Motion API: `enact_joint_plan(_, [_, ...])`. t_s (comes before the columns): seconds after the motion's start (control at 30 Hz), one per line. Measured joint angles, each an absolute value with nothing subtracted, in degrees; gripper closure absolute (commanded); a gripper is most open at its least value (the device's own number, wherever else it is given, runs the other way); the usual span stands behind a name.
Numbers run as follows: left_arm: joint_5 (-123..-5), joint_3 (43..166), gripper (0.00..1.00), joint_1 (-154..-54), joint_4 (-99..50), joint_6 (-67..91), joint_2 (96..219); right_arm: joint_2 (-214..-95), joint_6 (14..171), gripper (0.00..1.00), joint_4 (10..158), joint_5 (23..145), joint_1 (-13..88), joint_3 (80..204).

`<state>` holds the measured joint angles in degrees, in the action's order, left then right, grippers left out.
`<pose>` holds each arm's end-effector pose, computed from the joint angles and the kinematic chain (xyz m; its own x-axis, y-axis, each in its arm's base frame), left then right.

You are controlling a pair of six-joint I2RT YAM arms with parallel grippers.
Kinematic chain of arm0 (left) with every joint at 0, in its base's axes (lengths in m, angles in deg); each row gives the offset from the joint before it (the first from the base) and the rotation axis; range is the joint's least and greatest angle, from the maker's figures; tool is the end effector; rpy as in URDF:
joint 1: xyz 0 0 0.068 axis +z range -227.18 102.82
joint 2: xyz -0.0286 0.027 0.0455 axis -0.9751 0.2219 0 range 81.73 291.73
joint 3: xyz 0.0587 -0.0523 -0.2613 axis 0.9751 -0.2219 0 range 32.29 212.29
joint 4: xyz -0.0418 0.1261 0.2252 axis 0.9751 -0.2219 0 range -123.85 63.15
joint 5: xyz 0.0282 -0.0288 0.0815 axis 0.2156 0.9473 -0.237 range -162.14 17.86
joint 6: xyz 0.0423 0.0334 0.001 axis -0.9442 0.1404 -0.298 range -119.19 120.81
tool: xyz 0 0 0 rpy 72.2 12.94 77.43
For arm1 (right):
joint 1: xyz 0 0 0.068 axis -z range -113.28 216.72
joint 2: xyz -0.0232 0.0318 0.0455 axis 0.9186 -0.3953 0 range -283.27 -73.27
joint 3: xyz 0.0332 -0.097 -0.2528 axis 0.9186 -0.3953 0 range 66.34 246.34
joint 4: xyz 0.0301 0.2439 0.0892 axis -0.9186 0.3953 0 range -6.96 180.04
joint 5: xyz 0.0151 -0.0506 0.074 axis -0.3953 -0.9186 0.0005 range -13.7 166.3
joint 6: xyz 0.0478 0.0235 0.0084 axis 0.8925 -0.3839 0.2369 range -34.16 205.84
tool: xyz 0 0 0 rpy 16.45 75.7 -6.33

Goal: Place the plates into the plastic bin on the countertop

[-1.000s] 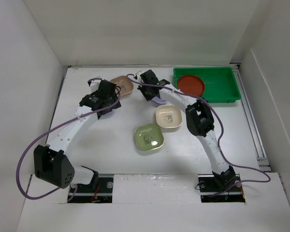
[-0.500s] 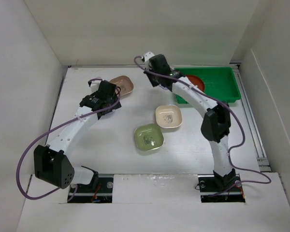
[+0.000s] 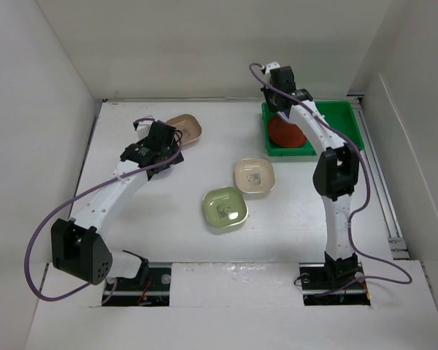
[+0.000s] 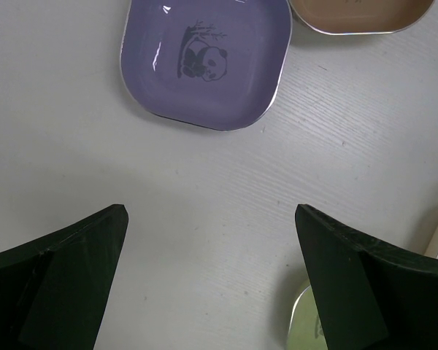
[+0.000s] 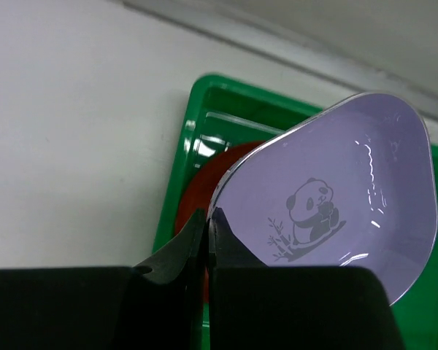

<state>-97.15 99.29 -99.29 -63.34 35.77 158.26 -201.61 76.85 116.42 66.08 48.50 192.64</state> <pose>0.2685 -0.0930 0.3125 -0.5859 -0.3225 -0.7434 -0.3253 0.9338 -0.1487 0.4956 0.1564 0.3087 -0.5171 -0.3321 -0.7888 -0.2543 0.9396 -0.2289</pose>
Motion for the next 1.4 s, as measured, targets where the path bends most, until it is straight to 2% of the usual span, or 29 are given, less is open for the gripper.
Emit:
enact_joint_plan(0.13, [-97.11,99.29,0.00,-99.29,-63.27,35.77,158.26,-205.43,77.55,1.00,118.26,66.47,48.94,191.15])
enact_joint_plan(0.17, [-97.09,99.27,0.00,-99.29,-63.23,35.77,158.26,-205.93,77.96,0.94,118.72,66.52,48.94,191.02])
enact_joint_plan(0.2, [-97.06,99.25,0.00,-99.29,-63.23,35.77,158.26,-206.18,78.29,0.86,119.15,66.54,48.94,190.91])
enact_joint_plan(0.23, [-97.04,99.20,0.00,-99.29,-63.18,35.77,158.26,-206.20,78.66,0.74,119.18,66.56,48.94,190.61])
enact_joint_plan(0.27, [-97.02,99.11,0.00,-99.29,-63.14,35.77,158.26,-206.15,78.97,0.39,119.09,66.43,48.94,190.45])
enact_joint_plan(0.3, [-97.02,99.03,0.00,-99.29,-63.10,35.77,158.26,-206.13,79.71,0.31,118.94,66.25,48.92,190.43])
enact_joint_plan(0.37, [-97.00,98.83,0.00,-99.29,-63.07,35.77,158.26,-205.96,79.91,0.26,118.48,66.17,48.94,189.99])
enact_joint_plan(0.4, [-97.00,98.70,0.00,-99.29,-63.10,35.73,158.26,-205.41,80.06,0.16,118.24,66.14,48.85,189.05])
enact_joint_plan(0.47, [-97.00,98.57,0.00,-99.29,-63.12,35.62,158.26,-203.40,80.52,0.09,118.00,65.27,48.61,185.99])
enact_joint_plan(0.5, [-97.00,98.52,0.00,-99.29,-63.10,35.57,158.26,-201.69,80.78,0.00,117.91,64.74,48.39,183.87])
enact_joint_plan(0.67, [-97.02,98.52,0.00,-99.29,-63.07,35.51,158.26,-189.37,82.53,0.00,116.75,64.07,44.52,173.45])
enact_joint_plan(0.8, [-97.04,98.52,0.00,-99.29,-63.10,35.53,158.26,-177.56,86.20,0.00,113.41,63.87,36.50,162.63])
enact_joint_plan(0.9, [-97.02,98.52,0.00,-99.29,-63.10,35.53,158.26,-173.89,90.31,0.08,110.78,62.80,28.96,156.46])
enact_joint_plan(1.0, [-97.04,98.52,0.00,-99.29,-63.10,35.55,158.26,-174.40,95.97,0.15,108.88,61.73,23.69,150.45])
enact_joint_plan(1.13, [-97.02,98.52,0.00,-99.29,-63.10,35.55,157.98,-178.42,102.73,0.21,108.38,60.81,22.36,145.34])
enact_joint_plan(1.27, [-97.04,98.52,0.00,-99.29,-63.10,35.55,157.12,-183.09,106.79,0.24,107.59,59.26,22.53,145.14])
enact_joint_plan(1.4, [-97.04,98.52,0.00,-99.29,-63.01,35.51,156.56,-187.29,108.80,0.34,106.94,59.22,22.66,147.20])
